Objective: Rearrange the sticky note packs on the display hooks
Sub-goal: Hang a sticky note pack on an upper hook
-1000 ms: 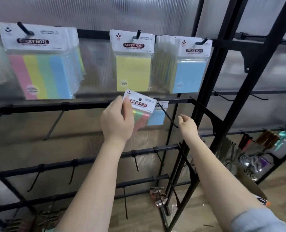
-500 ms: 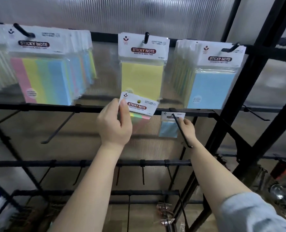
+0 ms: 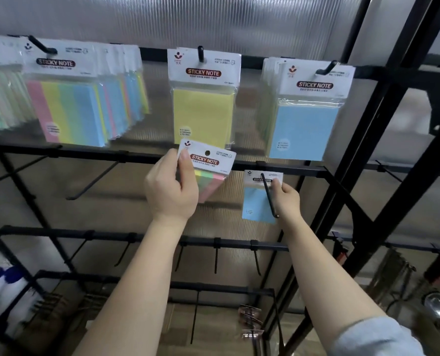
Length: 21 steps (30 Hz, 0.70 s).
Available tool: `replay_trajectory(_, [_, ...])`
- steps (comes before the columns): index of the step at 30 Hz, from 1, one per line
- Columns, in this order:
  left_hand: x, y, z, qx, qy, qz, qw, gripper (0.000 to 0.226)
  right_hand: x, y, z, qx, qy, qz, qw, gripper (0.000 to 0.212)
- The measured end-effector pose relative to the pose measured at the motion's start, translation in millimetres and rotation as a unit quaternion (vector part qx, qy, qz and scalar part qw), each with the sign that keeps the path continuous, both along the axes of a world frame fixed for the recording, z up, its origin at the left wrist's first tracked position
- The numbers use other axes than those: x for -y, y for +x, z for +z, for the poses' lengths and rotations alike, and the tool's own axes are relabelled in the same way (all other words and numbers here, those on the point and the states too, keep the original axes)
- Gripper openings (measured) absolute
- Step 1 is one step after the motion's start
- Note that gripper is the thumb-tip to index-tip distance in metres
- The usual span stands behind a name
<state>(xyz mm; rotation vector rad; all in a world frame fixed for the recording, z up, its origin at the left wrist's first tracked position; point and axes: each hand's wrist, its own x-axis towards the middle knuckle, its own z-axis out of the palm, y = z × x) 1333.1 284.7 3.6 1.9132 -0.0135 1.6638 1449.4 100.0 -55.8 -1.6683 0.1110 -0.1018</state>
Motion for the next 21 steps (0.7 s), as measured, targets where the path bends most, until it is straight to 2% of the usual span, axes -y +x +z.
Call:
replay_trajectory(5, [4, -18, -3, -0.030, -0.038, 0.014, 0.999, 0.041, 12, -23, -3, 0.023, -0.033, 0.017, 0.999, 0.037])
replay_trajectory(15, [27, -73, -10, -0.042, -0.078, 0.049, 0.995, 0.034, 36, -83, 7, 0.060, -0.075, 0.045, 0.994, 0.042])
replay_trajectory(21, [38, -105, -11, -0.074, -0.109, 0.095, 0.987, 0.037, 46, -113, 19, 0.045, -0.078, 0.057, 0.994, 0.030])
